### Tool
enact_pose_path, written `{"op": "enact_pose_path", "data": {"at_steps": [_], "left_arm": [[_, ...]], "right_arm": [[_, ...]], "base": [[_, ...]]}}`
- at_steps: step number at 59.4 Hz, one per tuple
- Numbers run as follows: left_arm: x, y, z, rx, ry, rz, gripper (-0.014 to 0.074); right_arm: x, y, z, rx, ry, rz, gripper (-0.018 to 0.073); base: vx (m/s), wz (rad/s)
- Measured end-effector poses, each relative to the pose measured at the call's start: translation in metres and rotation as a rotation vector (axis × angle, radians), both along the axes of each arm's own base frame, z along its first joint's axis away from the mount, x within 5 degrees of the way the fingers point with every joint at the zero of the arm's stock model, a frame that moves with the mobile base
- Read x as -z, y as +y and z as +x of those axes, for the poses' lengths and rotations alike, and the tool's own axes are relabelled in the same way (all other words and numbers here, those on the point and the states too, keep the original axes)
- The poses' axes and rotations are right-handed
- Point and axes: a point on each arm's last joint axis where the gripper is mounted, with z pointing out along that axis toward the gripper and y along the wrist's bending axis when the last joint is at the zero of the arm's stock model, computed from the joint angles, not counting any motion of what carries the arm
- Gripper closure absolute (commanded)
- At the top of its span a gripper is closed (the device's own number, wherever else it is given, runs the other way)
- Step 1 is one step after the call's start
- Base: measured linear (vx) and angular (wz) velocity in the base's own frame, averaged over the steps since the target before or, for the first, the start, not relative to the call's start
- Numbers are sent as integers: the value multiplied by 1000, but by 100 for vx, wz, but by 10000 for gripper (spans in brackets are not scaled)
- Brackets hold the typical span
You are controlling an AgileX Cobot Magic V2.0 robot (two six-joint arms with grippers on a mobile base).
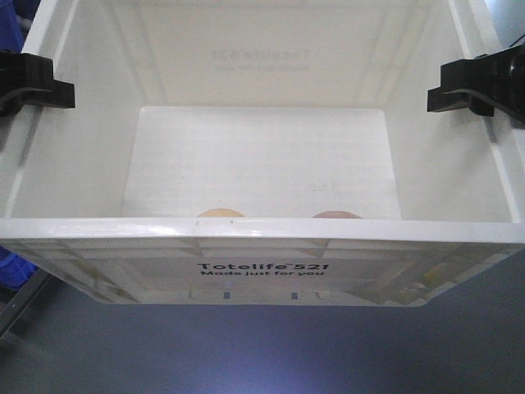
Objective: Place moving items into box and shelve
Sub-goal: 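Keep gripping the crate rims while the base drives along the shelving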
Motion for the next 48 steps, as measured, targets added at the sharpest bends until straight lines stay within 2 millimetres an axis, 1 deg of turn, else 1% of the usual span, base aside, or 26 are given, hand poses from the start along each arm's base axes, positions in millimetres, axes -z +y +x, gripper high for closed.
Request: {"op": "enact_pose_path", "data": {"at_steps": [24,48], "left_arm": [[0,0,0,0,0,0,603],[0,0,0,0,0,0,603]], "right_arm": [[0,0,0,0,0,0,565],[0,0,0,0,0,0,565]], "base": [[23,55],[18,68]]}}
